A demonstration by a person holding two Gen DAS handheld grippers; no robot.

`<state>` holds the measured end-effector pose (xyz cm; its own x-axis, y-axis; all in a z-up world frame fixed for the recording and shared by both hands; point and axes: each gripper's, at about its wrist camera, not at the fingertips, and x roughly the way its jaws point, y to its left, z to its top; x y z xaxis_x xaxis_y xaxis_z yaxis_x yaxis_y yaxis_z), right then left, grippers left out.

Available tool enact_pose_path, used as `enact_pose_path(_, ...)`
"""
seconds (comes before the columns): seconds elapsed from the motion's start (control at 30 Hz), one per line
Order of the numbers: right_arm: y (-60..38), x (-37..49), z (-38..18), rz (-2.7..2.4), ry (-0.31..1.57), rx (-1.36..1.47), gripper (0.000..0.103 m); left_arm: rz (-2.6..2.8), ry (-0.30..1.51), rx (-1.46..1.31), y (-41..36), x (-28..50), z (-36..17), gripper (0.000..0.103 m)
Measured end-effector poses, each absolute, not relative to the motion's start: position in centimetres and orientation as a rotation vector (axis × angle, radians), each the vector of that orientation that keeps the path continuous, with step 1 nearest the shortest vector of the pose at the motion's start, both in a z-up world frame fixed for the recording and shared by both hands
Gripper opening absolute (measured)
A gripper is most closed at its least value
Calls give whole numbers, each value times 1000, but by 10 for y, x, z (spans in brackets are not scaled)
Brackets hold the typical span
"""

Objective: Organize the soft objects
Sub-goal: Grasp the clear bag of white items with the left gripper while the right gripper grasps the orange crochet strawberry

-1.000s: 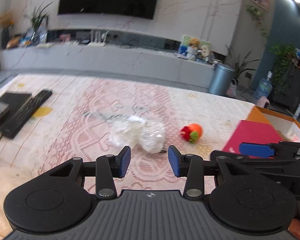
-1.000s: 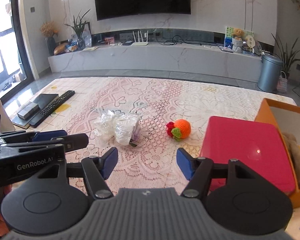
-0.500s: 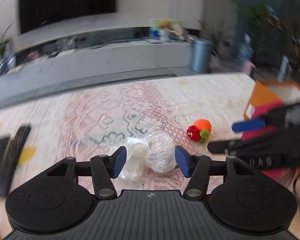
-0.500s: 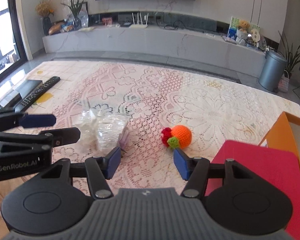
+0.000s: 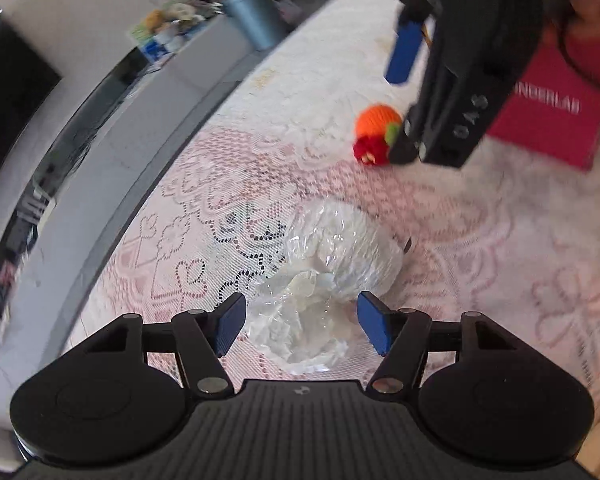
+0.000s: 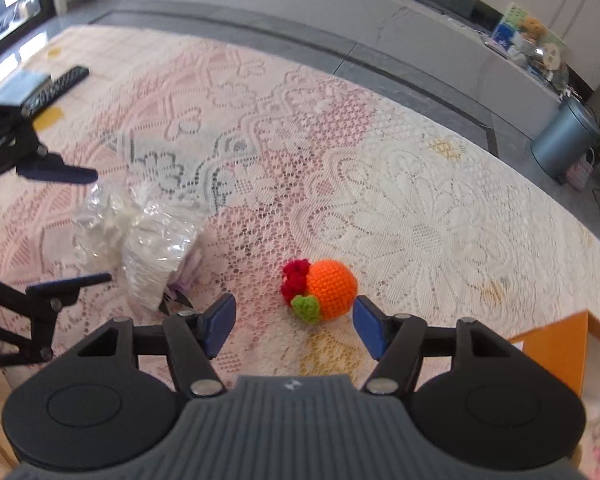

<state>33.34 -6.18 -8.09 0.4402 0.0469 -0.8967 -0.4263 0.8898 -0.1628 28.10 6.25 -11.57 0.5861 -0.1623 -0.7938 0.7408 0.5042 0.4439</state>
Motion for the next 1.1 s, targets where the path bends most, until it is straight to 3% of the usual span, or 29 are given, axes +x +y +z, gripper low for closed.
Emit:
enact_pose_path(0.1, -60, 345, -89, 307, 1125, -422, 64, -628, 769, 917, 58, 290, -124, 79)
enact_pose_path(0.67, -50, 380, -110, 250, 1204, -494, 61, -628, 841, 815, 45, 312, -134, 79)
enact_pose_path(0.73, -50, 382, -111, 238, 1202, -500, 57, -611, 841, 806, 44, 313, -135, 79)
enact_pose_path(0.8, -50, 384, -113, 219, 1198, -513, 52, -589, 851, 773, 46, 315, -136, 76)
enact_pose_path(0.97, -50, 385, -112, 215, 1182, -509, 49, -521, 863, 688, 50, 316, -132, 56)
enact_pose_path(1.1, -52, 372, -100, 246, 1156, -463, 49, -435, 856, 534, 59, 314, -117, 47)
